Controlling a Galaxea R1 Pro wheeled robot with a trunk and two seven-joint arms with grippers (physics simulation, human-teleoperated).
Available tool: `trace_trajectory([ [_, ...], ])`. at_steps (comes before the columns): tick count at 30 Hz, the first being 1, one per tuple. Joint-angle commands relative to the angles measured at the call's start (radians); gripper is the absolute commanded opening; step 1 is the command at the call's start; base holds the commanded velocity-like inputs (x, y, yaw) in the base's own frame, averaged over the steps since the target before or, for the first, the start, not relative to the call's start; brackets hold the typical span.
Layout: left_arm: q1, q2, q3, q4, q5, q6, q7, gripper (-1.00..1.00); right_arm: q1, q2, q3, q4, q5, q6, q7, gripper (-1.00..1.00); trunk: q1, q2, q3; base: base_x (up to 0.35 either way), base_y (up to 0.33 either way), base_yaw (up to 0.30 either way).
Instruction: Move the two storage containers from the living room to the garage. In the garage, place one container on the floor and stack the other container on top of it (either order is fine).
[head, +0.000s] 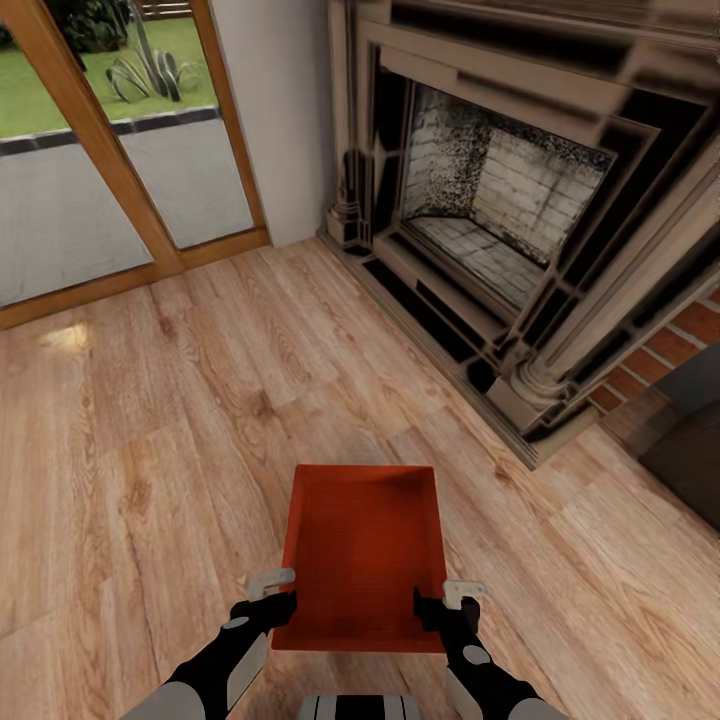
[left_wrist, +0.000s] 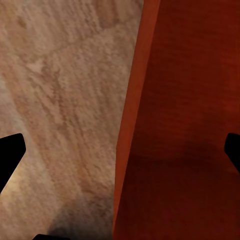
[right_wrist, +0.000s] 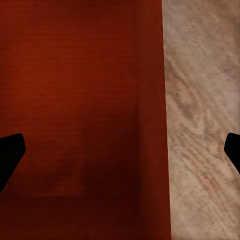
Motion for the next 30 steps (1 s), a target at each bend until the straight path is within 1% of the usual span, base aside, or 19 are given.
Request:
trace_trajectory([
  [1, 0.000, 0.001, -0.009, -0.001, 0.010, 0.001, 0.007, 1.00, -0.001, 0.000, 0.006, 0.001, -0.002, -0.002, -0.006, 1.00, 0.000, 0.000, 0.000, 0.000, 0.000, -0.002],
  [7, 0.000, 0.001, -0.009, -0.001, 0.010, 0.001, 0.007, 1.00, -0.001, 0.000, 0.006, 0.001, -0.004, -0.002, -0.002, 1.00, 0.000, 0.000, 0.000, 0.000, 0.000, -0.011],
  [15, 0.000, 0.001, -0.009, -0.001, 0.010, 0.001, 0.007, 1.00, -0.001, 0.000, 0.006, 0.001, -0.004, -0.002, -0.006, 1.00, 0.000, 0.000, 0.000, 0.000, 0.000, -0.121],
  [30, 0.000, 0.002, -0.009, -0.001, 0.010, 0.001, 0.007, 1.00, -0.001, -0.001, 0.006, 0.001, -0.002, -0.002, 0.003, 1.00, 0.000, 0.000, 0.000, 0.000, 0.000, -0.006],
])
